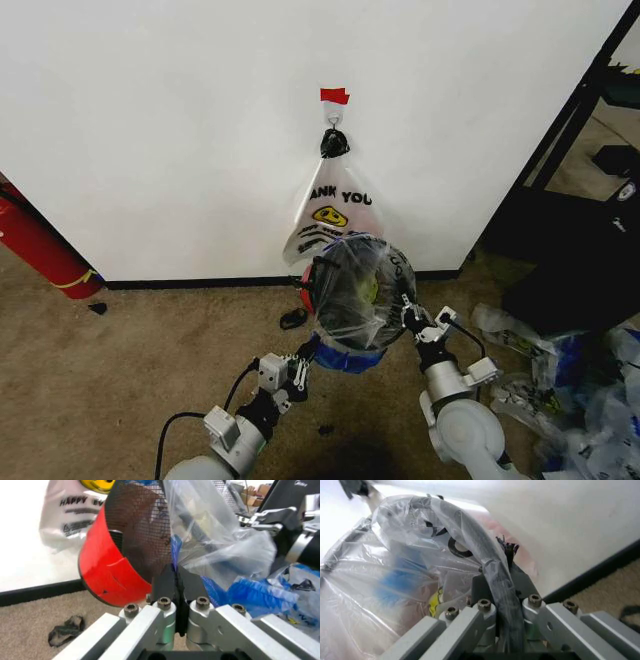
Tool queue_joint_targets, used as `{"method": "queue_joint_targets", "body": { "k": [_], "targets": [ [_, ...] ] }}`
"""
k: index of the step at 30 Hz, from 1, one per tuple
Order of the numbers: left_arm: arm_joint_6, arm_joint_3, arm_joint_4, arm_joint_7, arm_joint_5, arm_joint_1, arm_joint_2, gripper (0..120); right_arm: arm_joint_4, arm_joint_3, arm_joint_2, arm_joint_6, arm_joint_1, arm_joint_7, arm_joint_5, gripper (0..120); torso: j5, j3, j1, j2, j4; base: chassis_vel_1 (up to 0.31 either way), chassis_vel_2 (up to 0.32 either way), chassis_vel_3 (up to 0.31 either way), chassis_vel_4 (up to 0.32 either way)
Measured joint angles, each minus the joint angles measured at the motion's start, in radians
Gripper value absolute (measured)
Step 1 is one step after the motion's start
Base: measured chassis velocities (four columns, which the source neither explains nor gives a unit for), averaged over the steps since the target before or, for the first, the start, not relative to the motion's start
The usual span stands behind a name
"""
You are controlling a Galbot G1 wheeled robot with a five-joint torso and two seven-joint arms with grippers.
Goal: Pick up the garbage bag from the wall and place it over the trash bin.
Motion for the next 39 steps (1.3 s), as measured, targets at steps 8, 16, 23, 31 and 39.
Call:
{"method": "queue_joint_targets", "body": {
  "k": [8, 16, 23, 31, 39],
  "targets": [
    [0.001, -0.002, 0.093, -0.034, 0.039, -0.059, -0.019, 0, 0.073, -0.002, -0.02, -0.096, -0.033, 0.094, 0.0, 0, 0.0, 0.0, 0.0, 0.0, -0.0001, 0.0, 0.0, 0.0, 0.0],
    [-0.016, 0.002, 0.172, -0.032, 0.062, -0.098, -0.034, 0, 0.134, -0.016, -0.026, -0.154, -0.052, 0.145, 0.005, 0, 0.0, 0.0, 0.0, 0.0, -0.0001, 0.0, 0.0, 0.0, 0.0],
    [-0.082, 0.005, 0.167, 0.003, 0.066, -0.089, -0.03, 0, 0.133, -0.024, -0.016, -0.16, -0.044, 0.155, 0.005, 0, 0.0, 0.0, 0.0, 0.0, 0.0, 0.0, 0.0, 0.0, 0.0],
    [-0.142, -0.022, 0.23, 0.035, 0.182, -0.105, -0.025, 21, 0.086, -0.02, 0.005, -0.166, -0.007, 0.186, 0.055, 0, 0.0, 0.0, 0.0, 0.0, 0.0, 0.0, 0.0, 0.0, 0.0],
    [-0.194, -0.063, 0.237, 0.078, 0.267, -0.08, -0.027, 52, 0.048, 0.001, 0.004, -0.149, 0.009, 0.193, 0.063, 0, 0.0, 0.0, 0.0, 0.0, -0.0001, 0.0, 0.0, 0.0, 0.0]
  ]
}}
